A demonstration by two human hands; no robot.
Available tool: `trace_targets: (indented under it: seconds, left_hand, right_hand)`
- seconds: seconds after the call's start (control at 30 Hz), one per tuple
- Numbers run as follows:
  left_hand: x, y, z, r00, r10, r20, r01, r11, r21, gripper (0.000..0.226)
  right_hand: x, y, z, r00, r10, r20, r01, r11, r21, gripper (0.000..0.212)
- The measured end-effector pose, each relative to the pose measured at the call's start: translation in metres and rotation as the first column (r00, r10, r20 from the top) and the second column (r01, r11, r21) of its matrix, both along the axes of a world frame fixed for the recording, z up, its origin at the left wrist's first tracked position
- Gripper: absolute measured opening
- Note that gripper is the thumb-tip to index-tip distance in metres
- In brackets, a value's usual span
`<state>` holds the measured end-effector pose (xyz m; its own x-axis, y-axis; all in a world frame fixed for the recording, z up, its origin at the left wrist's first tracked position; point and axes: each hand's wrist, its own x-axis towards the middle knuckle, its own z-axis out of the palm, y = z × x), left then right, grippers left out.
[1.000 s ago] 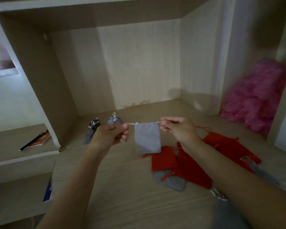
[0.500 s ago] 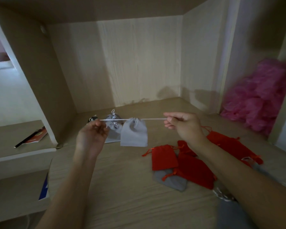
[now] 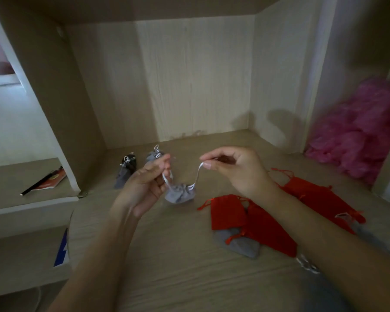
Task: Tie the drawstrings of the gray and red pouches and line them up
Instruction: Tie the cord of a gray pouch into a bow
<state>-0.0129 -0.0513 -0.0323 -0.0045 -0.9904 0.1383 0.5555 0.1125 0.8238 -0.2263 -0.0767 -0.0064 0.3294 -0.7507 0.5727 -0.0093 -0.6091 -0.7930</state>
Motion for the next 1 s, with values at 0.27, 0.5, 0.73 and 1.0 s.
trace_targets:
  seconds: [0.27,0.5,0.73,1.0]
  left_hand:
    - [-0.024,0.009,-0.004,0.892,-0.239,0.384,0.237,0.97,0.055,0.038]
    - [-0.03,0.016,-0.003,0.845,-0.242,0.477,0.249,0.967,0.05,0.018]
    - [-0.035,0.016,-0.002,0.864,-0.126,0.488,0.151,0.989,-0.012,0.015]
    - [-0.028,0.012,-0.002,0.929,-0.104,0.354,0.124,0.992,-0.034,0.021]
  right_hand:
    - [0.014,0.017,-0.008,0.993,0.114,-0.018,-0.114,0.993,0.019,0.018]
    - [0.017,0.014,-0.016,1.0,0.006,-0.022,-0.006,0.999,0.043,0.011]
    - [0.016,0.012,-0.015,0.999,0.02,0.028,-0.021,0.999,0.049,0.01]
    - [0.02,0.008,-0.026,0.974,0.109,-0.2,-0.057,0.967,0.25,0.019]
